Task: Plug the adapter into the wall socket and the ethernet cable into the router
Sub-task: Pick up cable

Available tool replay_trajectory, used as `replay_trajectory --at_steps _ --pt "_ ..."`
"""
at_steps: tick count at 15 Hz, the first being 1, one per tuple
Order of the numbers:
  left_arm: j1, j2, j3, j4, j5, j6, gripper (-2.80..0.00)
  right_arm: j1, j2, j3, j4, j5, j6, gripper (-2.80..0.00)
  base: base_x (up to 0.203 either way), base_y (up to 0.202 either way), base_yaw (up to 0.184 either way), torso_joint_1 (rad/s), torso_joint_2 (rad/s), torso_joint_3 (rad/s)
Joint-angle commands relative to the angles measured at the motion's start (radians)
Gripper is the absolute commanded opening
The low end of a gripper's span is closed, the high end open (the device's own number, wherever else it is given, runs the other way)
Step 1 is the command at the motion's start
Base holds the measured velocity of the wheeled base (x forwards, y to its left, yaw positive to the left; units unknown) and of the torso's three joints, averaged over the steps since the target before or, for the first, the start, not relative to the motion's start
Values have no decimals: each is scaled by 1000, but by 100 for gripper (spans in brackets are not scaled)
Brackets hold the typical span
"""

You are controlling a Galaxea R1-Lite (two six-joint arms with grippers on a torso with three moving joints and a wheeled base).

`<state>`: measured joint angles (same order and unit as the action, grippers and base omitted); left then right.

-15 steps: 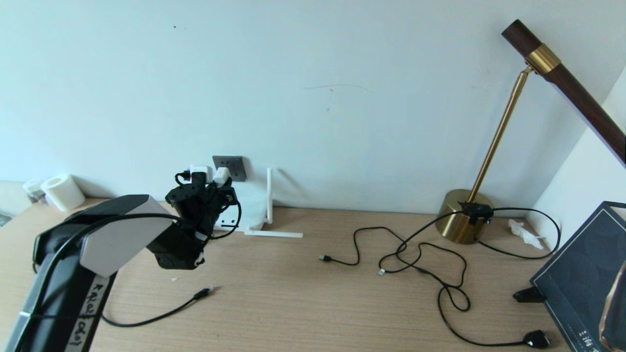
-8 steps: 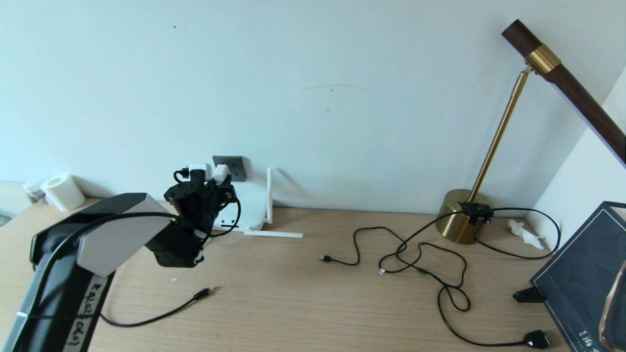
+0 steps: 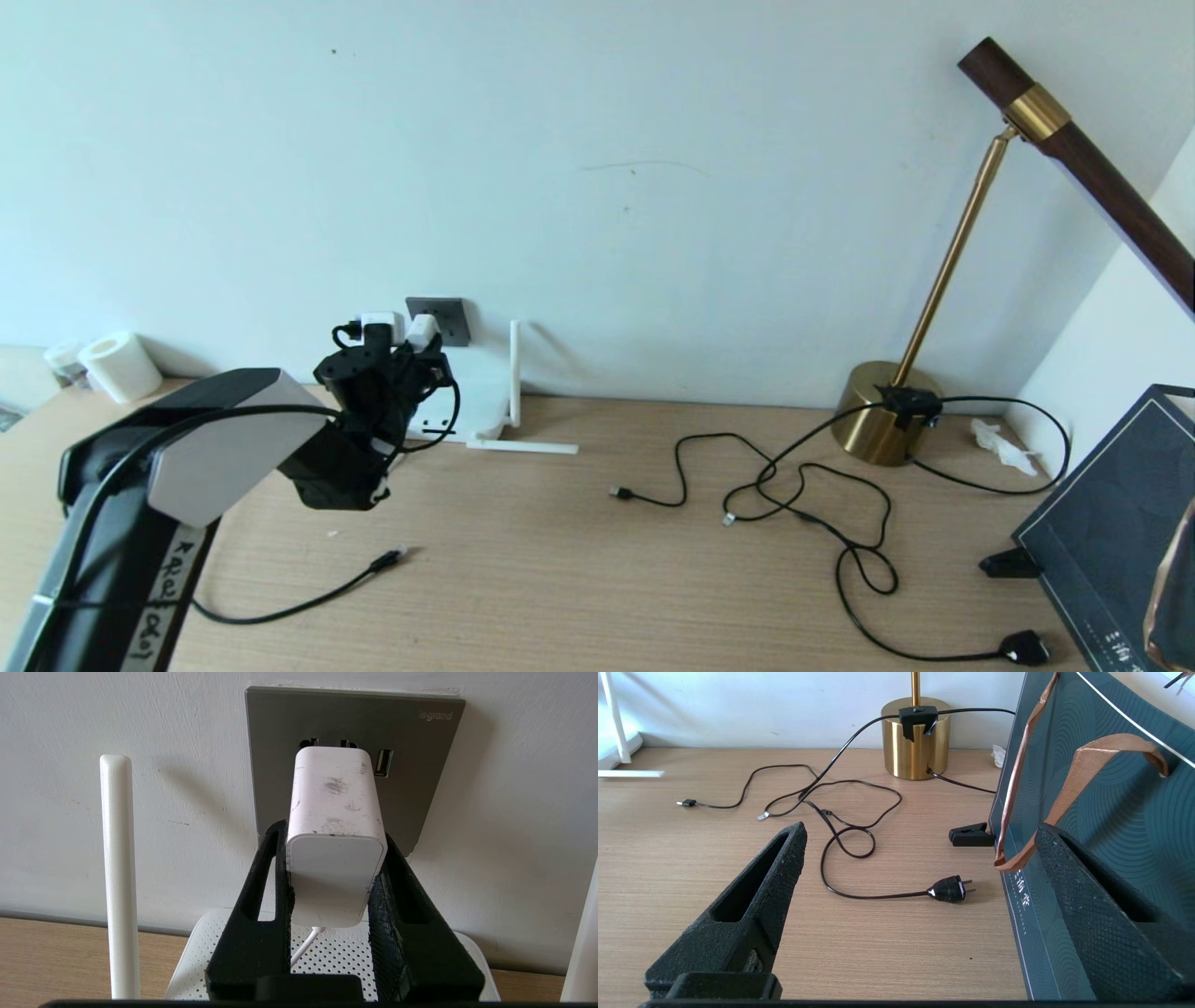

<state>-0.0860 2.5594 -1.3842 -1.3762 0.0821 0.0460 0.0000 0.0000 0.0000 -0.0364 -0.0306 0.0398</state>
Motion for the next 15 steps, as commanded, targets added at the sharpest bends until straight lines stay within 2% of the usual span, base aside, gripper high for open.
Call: replay_trajectory --at_steps 1,15 --pt "0 9 -10 0 1 0 -280 0 0 11 0 0 0 0 0 0 0 0 0 0" --pt "0 13 -24 6 -2 0 -280 1 0 11 0 0 0 0 0 0 0 0 0 0"
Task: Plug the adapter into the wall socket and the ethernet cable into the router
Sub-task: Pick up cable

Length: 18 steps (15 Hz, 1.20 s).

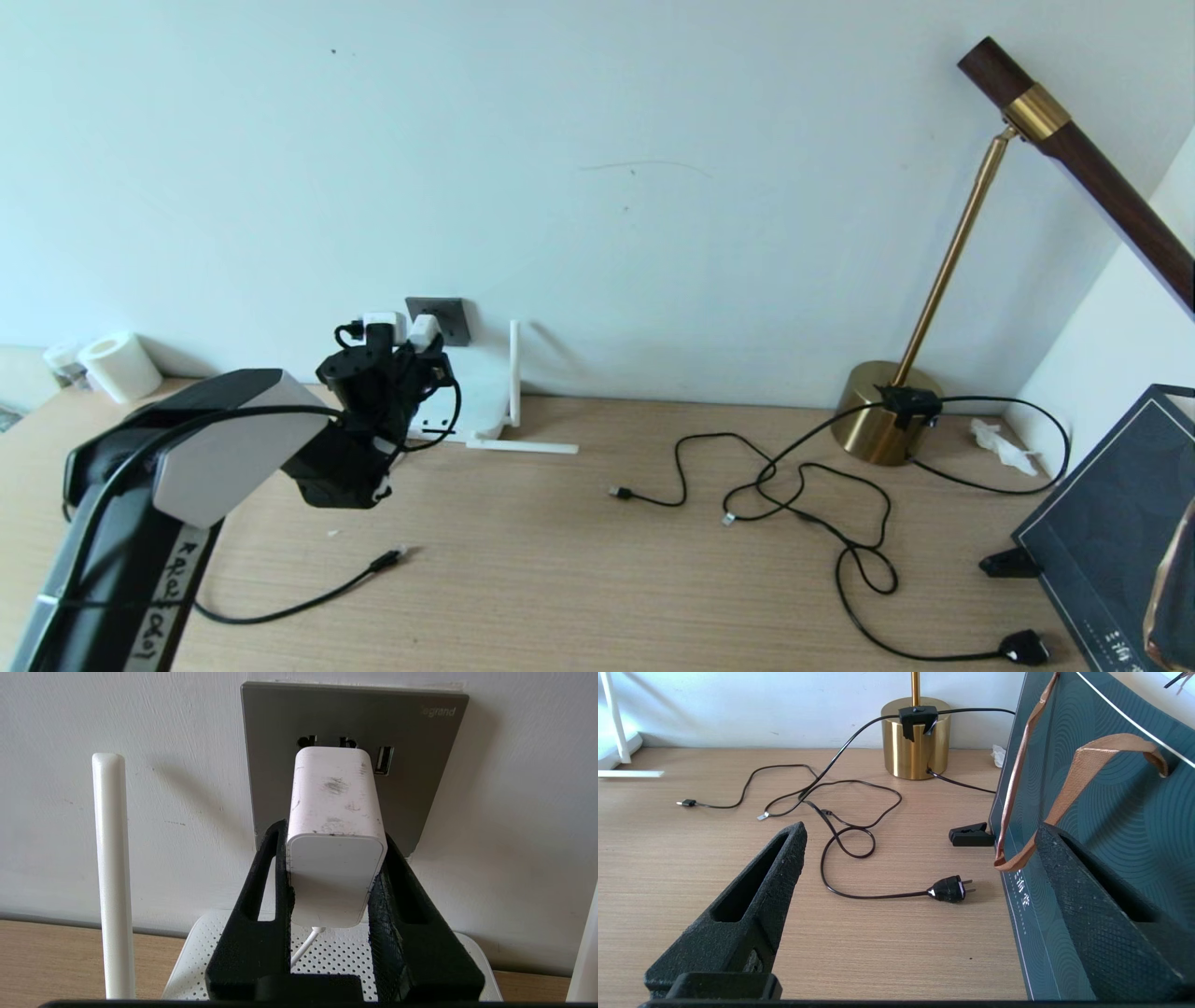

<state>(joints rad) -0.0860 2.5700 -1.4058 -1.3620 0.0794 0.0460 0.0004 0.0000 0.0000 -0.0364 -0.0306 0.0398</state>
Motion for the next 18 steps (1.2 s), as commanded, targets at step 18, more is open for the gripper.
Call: replay_trajectory --at_steps 18 --pt "0 2 -21 18 0 0 -280 1 0 11 0 0 0 0 0 0 0 0 0 0"
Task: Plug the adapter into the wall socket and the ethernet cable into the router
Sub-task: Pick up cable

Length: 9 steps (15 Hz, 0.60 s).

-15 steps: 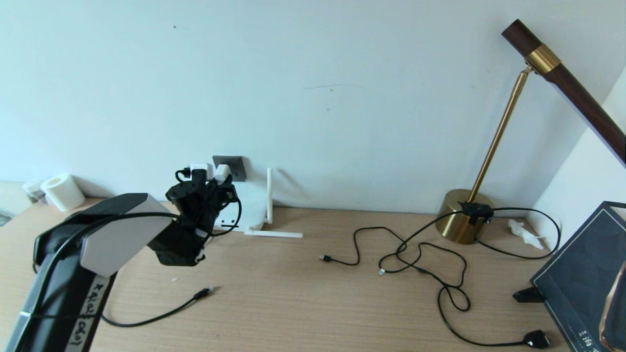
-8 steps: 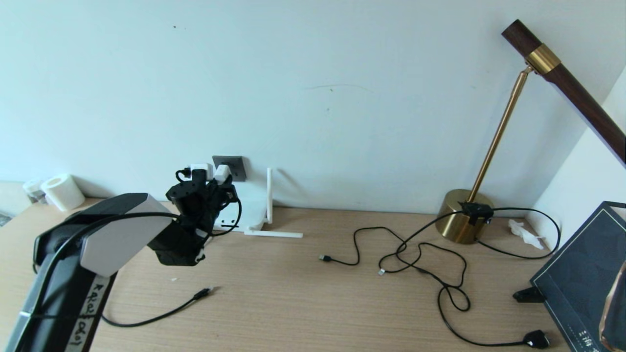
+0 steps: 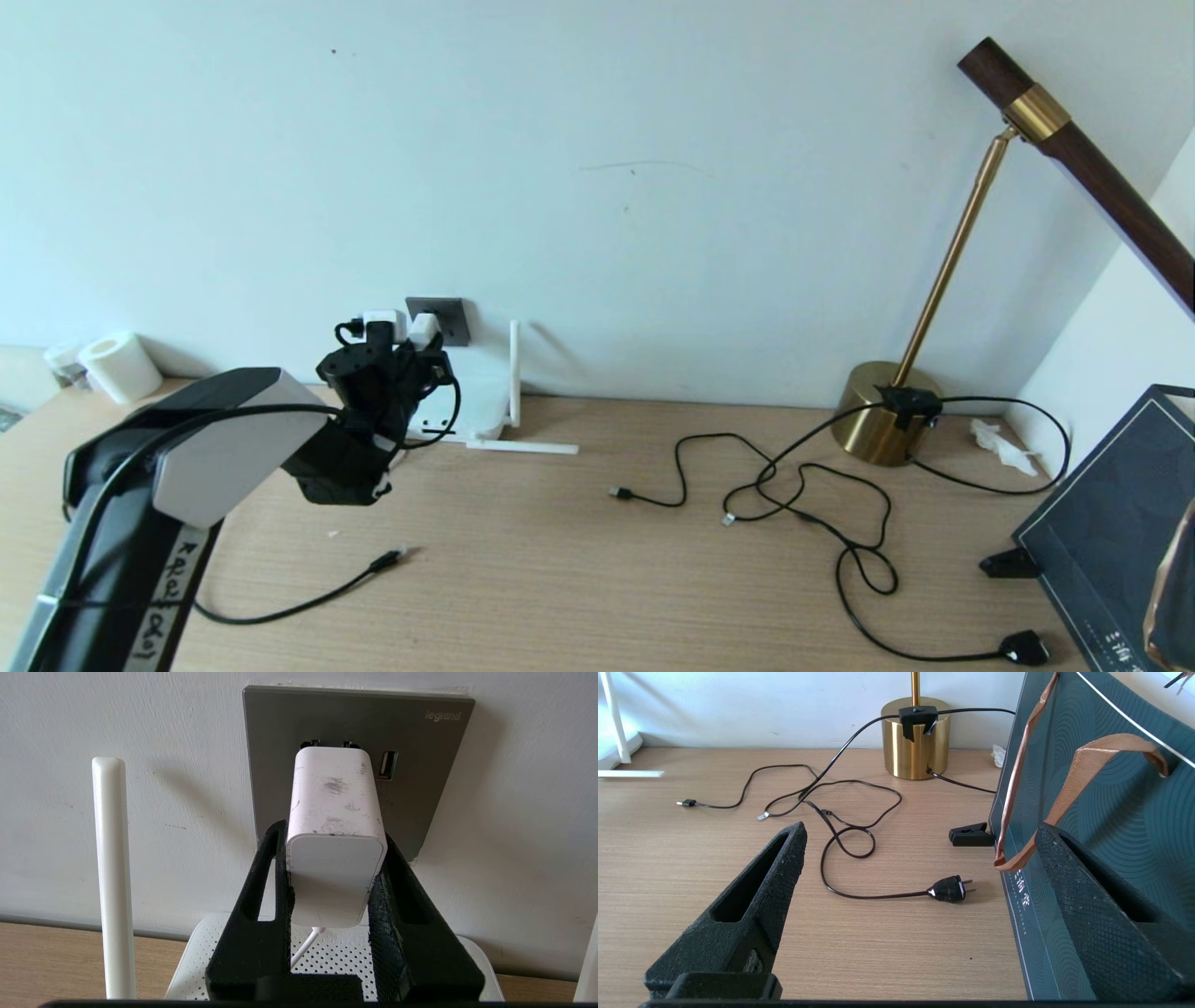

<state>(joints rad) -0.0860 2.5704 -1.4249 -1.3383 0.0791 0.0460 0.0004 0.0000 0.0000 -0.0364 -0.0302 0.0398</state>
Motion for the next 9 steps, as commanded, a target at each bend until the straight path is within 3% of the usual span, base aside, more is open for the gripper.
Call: replay_trajectory --at_steps 1,9 --pt "0 2 -2 -4 1 0 -280 0 0 11 0 0 0 0 0 0 0 0 0 0" --pt "0 2 -3 -4 1 0 -280 0 0 11 0 0 0 0 0 0 0 0 0 0"
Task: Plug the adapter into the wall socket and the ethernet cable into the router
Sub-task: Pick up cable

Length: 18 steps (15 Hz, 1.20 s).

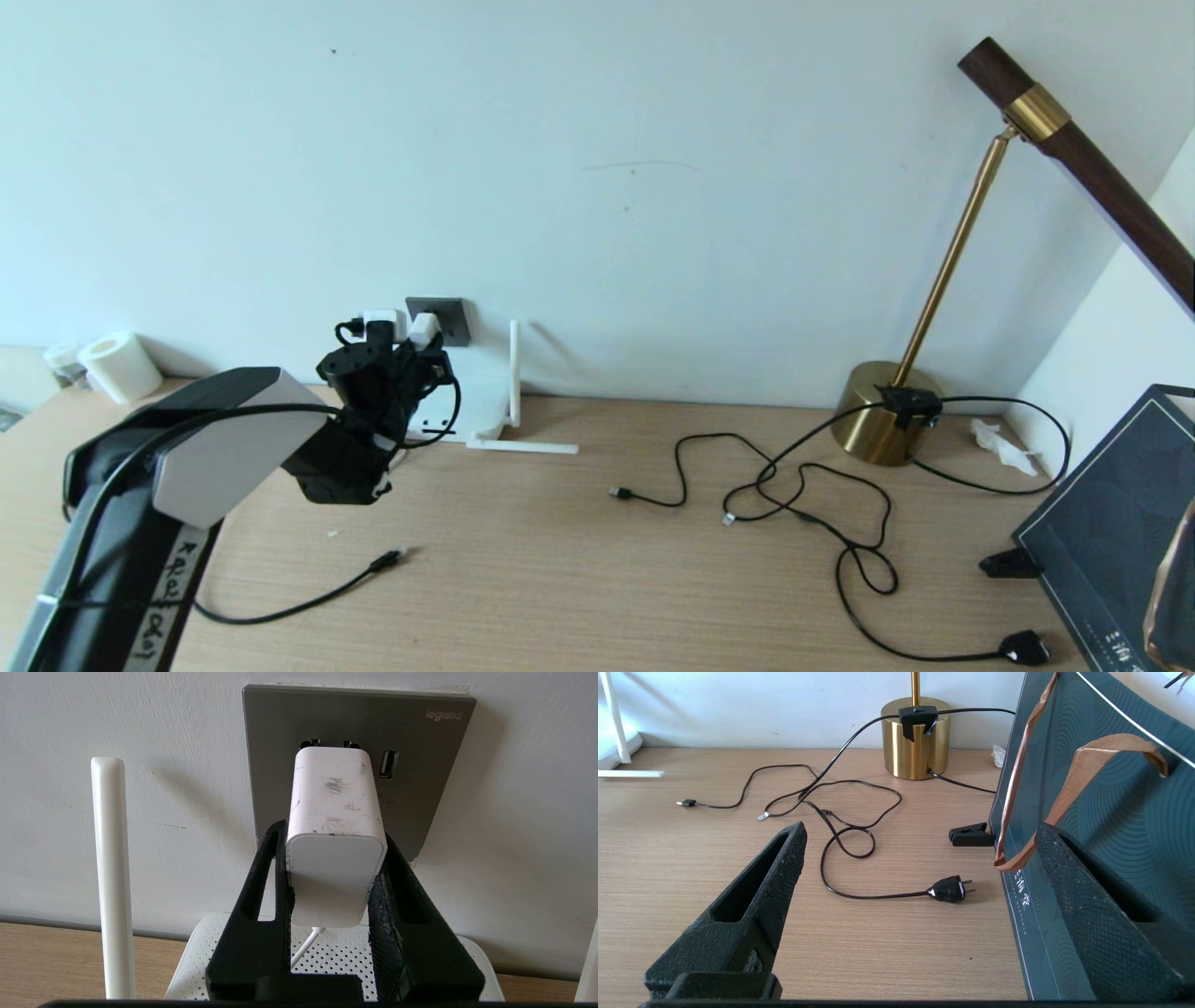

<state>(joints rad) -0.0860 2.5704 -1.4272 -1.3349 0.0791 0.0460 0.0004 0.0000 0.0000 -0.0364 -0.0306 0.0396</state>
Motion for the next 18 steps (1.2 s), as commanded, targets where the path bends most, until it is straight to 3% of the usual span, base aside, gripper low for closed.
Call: replay_trajectory --at_steps 1,18 --pt "0 2 -1 -7 1 0 -280 1 0 11 0 0 0 0 0 0 0 0 0 0" --pt "0 -6 -16 20 1 0 -280 1 0 11 0 0 0 0 0 0 0 0 0 0"
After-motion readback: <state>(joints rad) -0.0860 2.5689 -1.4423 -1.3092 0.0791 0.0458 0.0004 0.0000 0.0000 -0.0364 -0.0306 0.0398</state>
